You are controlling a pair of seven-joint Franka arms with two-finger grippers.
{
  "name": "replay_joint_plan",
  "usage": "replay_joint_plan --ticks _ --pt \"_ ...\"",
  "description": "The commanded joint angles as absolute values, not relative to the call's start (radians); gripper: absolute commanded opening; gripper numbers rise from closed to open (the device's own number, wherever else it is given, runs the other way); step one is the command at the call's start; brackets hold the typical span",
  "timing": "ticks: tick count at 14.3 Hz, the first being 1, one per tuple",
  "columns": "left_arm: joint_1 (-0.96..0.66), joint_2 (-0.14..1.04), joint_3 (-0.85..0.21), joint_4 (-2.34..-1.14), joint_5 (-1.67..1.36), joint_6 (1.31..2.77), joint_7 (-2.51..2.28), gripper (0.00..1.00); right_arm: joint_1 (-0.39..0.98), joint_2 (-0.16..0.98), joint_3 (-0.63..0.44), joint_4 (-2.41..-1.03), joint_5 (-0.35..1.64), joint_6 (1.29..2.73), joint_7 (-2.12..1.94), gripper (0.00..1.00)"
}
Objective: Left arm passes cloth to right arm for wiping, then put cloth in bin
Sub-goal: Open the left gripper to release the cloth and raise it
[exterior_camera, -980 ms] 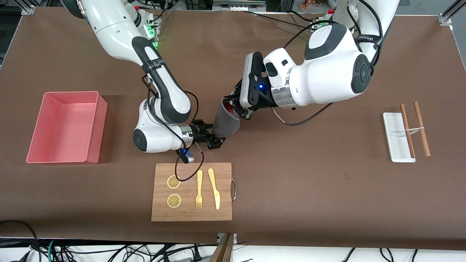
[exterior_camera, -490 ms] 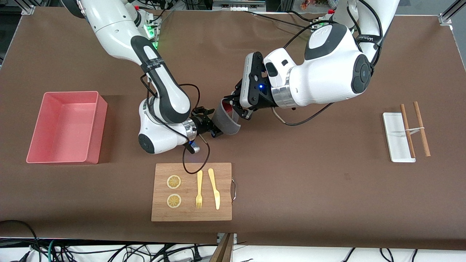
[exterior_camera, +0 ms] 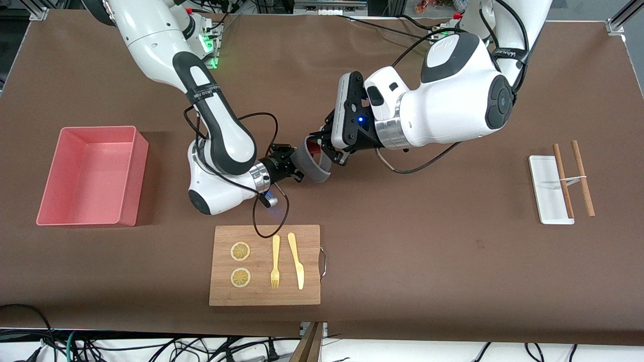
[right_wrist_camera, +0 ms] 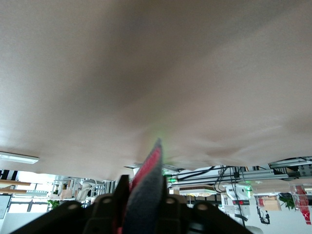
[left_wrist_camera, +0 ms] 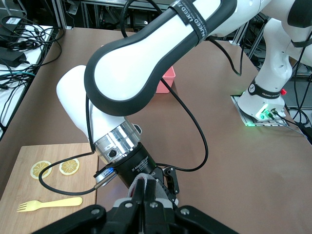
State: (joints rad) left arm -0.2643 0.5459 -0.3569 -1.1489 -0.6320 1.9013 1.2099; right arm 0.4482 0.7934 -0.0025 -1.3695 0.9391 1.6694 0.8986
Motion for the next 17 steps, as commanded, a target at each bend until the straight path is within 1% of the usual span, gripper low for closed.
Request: replay_joint_plan --ticks 1,7,8,9,12,15,17 --pt "-0.265 0.541 -0.356 -1.155 -0.649 1.910 1.241 0.00 0.443 0.788 -0.002 -1.364 0.951 1.646 0.917 0.00" --pt "-0.264 0.541 -0.356 -1.155 -0.649 1.910 1.235 0.00 0.434 0.784 -0.008 -1.359 0.887 1.646 0.908 0.00" --pt "-0.262 0.541 -0.354 -1.155 -0.647 1.910 1.233 0.62 0.425 0.781 -0.008 -1.352 0.874 1.644 0.910 0.00" --pt "-0.261 0.540 -0.356 -1.155 -0.652 1.908 1.229 0.99 0.419 0.779 -0.008 -1.342 0.871 1.635 0.913 0.00" --pt "-0.256 0.540 -0.356 -1.155 -0.655 1.904 1.229 1.00 0.396 0.773 -0.008 -1.315 0.830 1.602 0.913 0.00" --pt "-0.250 0.534 -0.354 -1.155 -0.660 1.896 1.203 1.00 0.391 0.769 -0.012 -1.307 0.767 1.601 0.904 0.00" --pt "-0.239 0.506 -0.353 -1.154 -0.647 1.833 1.071 1.00 0.385 0.769 -0.009 -1.293 0.700 1.601 0.881 0.00"
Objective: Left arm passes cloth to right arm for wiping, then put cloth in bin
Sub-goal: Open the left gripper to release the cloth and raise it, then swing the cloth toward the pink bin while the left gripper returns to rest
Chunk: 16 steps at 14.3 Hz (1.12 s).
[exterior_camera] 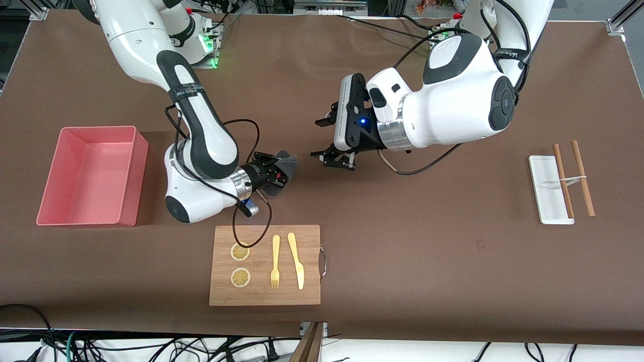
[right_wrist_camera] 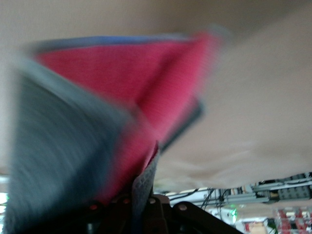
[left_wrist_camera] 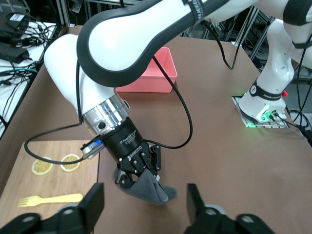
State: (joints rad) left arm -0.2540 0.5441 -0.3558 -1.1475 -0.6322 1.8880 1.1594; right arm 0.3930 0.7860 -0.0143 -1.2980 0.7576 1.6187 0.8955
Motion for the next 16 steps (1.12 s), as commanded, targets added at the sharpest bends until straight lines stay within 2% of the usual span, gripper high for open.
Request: replay_joint_plan --ticks 1,4,9,11,16 --pt "-0.233 0.497 -0.350 -1.149 -0.644 1.806 1.024 1.00 0.387 0.770 -0.009 -1.295 0.660 1.601 0.852 0.00" --pt "-0.180 0.451 -0.336 -1.149 -0.643 1.668 0.916 1.00 0.396 0.772 -0.009 -1.337 0.499 1.560 0.781 0.00" --pt "-0.039 0.391 -0.334 -1.146 -0.482 1.456 0.819 1.00 0.397 0.755 0.043 -1.480 0.283 1.592 0.775 0.00" --pt "-0.014 0.377 -0.334 -1.144 -0.370 1.395 0.763 1.00 0.387 0.733 0.044 -1.552 0.210 1.635 0.762 0.00" --pt "0.092 0.341 -0.336 -1.140 -0.134 1.331 0.742 1.00 0.293 0.695 0.034 -1.559 0.011 1.641 0.611 0.00"
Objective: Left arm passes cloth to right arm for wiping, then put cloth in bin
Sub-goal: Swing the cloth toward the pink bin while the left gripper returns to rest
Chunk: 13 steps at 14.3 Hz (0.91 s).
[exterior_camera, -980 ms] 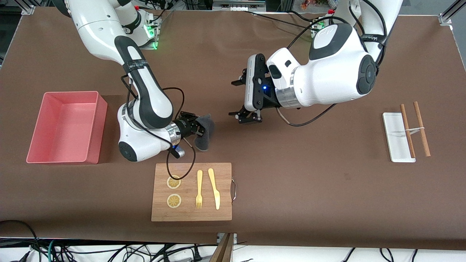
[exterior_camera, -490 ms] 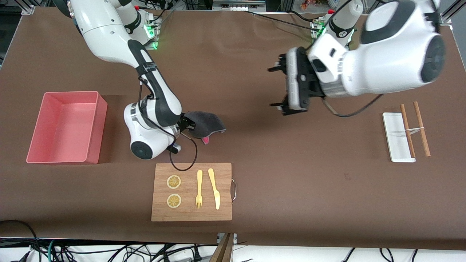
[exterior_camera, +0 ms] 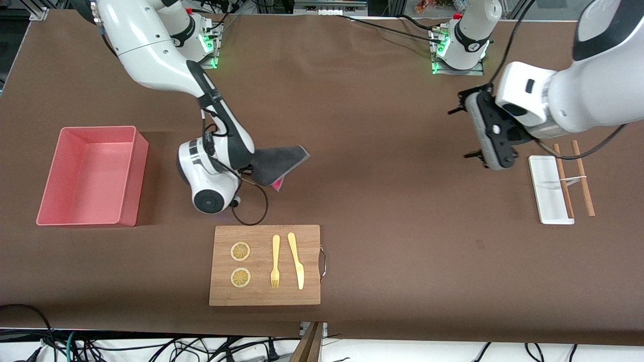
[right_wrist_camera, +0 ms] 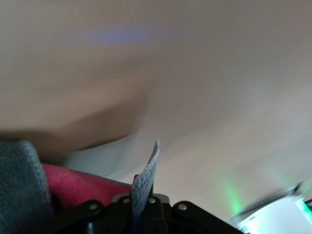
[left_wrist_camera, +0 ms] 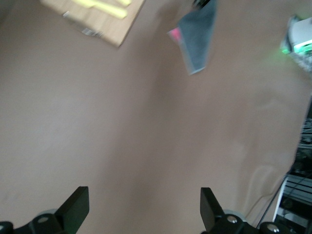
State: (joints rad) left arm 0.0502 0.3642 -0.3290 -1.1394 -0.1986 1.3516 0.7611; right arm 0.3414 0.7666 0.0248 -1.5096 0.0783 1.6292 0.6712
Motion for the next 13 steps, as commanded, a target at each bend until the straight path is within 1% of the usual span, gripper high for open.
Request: replay_joint_plan --ticks 1,3,5,6,7,9,11,12,13 --pt "0.097 0.341 -0.336 -1.138 -0.079 1.331 0.744 1.00 0.270 0.678 0.034 -1.559 -0.011 1.641 0.580 0.00" --pt "0.098 0.341 -0.336 -1.131 0.064 1.331 0.745 1.00 0.241 0.658 0.025 -1.560 -0.069 1.641 0.526 0.00" --pt "0.098 0.341 -0.336 -1.121 0.097 1.307 0.747 1.00 0.213 0.652 0.012 -1.560 -0.121 1.641 0.480 0.00" --pt "0.098 0.328 -0.318 -1.100 0.097 1.304 0.726 1.00 0.209 0.646 -0.001 -1.560 -0.133 1.640 0.453 0.00" --pt "0.088 0.266 -0.263 -1.153 0.089 1.324 0.642 1.00 0.204 0.643 -0.020 -1.560 -0.143 1.635 0.419 0.00" --pt "0.052 0.093 -0.212 -1.405 0.083 1.464 0.315 1.00 0.202 0.630 -0.049 -1.560 -0.185 1.631 0.364 0.00" --pt "0.051 -0.039 -0.201 -1.619 0.083 1.636 -0.014 1.00 0.183 0.621 -0.061 -1.559 -0.215 1.634 0.289 0.00" --pt "0.052 -0.081 -0.198 -1.691 0.074 1.704 -0.096 1.00 0.170 0.618 -0.063 -1.559 -0.228 1.641 0.261 0.00" --pt "0.052 -0.100 -0.189 -1.718 0.055 1.722 -0.106 1.00 0.170 0.618 -0.063 -1.557 -0.251 1.647 0.250 0.00"
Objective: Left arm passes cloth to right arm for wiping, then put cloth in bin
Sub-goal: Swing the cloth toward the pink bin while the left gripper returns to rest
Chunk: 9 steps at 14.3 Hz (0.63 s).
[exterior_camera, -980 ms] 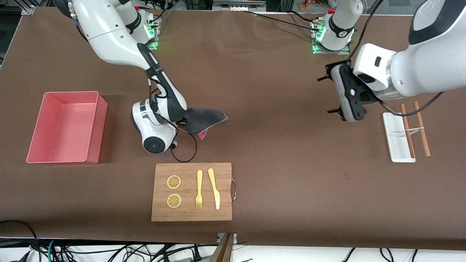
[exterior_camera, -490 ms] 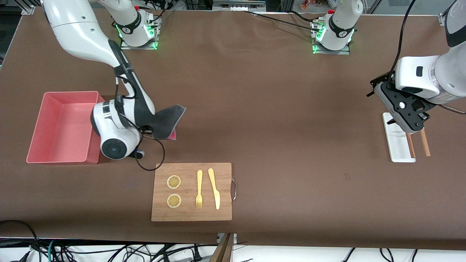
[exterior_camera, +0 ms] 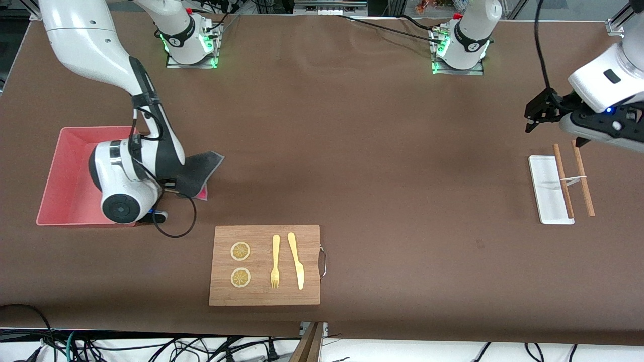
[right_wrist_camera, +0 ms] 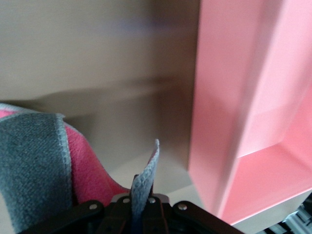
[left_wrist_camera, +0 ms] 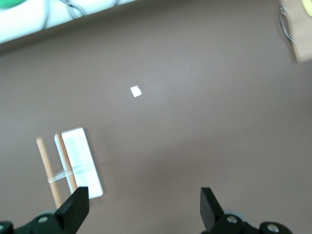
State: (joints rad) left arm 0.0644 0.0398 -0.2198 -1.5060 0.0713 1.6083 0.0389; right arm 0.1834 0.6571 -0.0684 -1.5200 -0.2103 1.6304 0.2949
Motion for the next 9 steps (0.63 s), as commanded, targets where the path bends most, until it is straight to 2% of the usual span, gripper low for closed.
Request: replay_joint_plan --ticks 1,3,5,6,8,9 --pt "0.054 -0.097 -0.186 -1.717 0.049 1.723 -0.107 1.00 0.172 0.618 -0.061 -1.555 -0.274 1.657 0.252 0.00" --pt "0.063 -0.075 -0.187 -1.694 0.035 1.712 -0.107 1.00 0.187 0.623 -0.055 -1.552 -0.295 1.686 0.267 0.00" --pt "0.071 -0.046 -0.181 -1.625 0.014 1.617 -0.104 1.00 0.187 0.632 -0.023 -1.554 -0.264 1.747 0.334 0.00" --pt "0.055 -0.014 -0.146 -1.580 0.017 1.548 -0.091 1.00 0.187 0.646 0.001 -1.554 -0.249 1.767 0.386 0.00" --pt "-0.012 0.009 -0.033 -1.565 0.009 1.526 -0.042 1.00 0.196 0.663 0.043 -1.552 -0.219 1.805 0.492 0.00" --pt "-0.021 0.018 -0.022 -1.560 0.012 1.528 -0.008 1.00 0.205 0.670 0.055 -1.552 -0.213 1.818 0.535 0.00"
